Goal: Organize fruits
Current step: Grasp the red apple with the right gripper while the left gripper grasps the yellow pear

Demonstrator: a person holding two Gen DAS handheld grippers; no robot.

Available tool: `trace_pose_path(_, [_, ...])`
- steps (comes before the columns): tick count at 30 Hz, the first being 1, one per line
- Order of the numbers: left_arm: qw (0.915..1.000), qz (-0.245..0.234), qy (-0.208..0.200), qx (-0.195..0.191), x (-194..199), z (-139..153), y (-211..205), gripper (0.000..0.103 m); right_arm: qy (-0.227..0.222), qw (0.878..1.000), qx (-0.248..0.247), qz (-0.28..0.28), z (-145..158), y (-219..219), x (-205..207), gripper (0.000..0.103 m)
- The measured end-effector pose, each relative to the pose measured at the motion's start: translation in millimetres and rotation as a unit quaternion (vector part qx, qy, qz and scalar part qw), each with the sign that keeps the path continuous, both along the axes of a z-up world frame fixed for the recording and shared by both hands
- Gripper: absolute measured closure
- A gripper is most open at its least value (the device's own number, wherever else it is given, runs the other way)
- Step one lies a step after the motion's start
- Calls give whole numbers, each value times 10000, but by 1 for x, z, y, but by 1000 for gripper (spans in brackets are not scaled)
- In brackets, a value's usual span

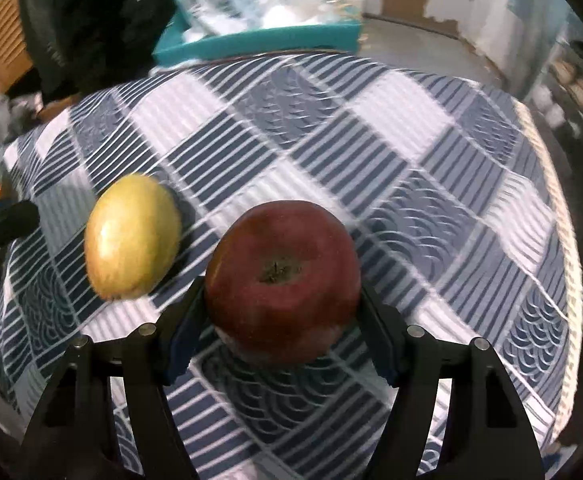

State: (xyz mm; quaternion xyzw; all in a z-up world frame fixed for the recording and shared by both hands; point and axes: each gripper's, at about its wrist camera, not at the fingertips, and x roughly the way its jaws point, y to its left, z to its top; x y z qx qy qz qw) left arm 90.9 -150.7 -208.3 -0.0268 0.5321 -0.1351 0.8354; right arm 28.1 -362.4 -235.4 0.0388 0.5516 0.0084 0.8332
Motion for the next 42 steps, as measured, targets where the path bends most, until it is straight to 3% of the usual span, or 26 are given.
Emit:
trace_pose_path(9, [9996,-192,184,-133,2,-5,-39,21,-17,9981,155,-602,2,-40,-6,31])
trace_pose_path(14, [9996,-212,137,-130,-3,-3,-44,21,-108,9978,482,-440,0,-34,-5,31])
trace_pose_path(18, [9995,-244,148,-115,-2,-3,-46,21,-81,9991,244,-323,1,-25,-5,31])
trace_pose_path(21, [9996,-213,154,-128,-2,-3,-45,21,-168,9977,570,-325,4,-30,-6,31])
trace_pose_path(26, [9996,-208,150,-153,-3,-1,-44,21,-177,9978,540,-334,6,-29,-4,31])
trace_pose_path(42, [9966,-817,77,-120,-10,-10,-95,21,-252,9916,-276,-1240,29,-87,-24,31])
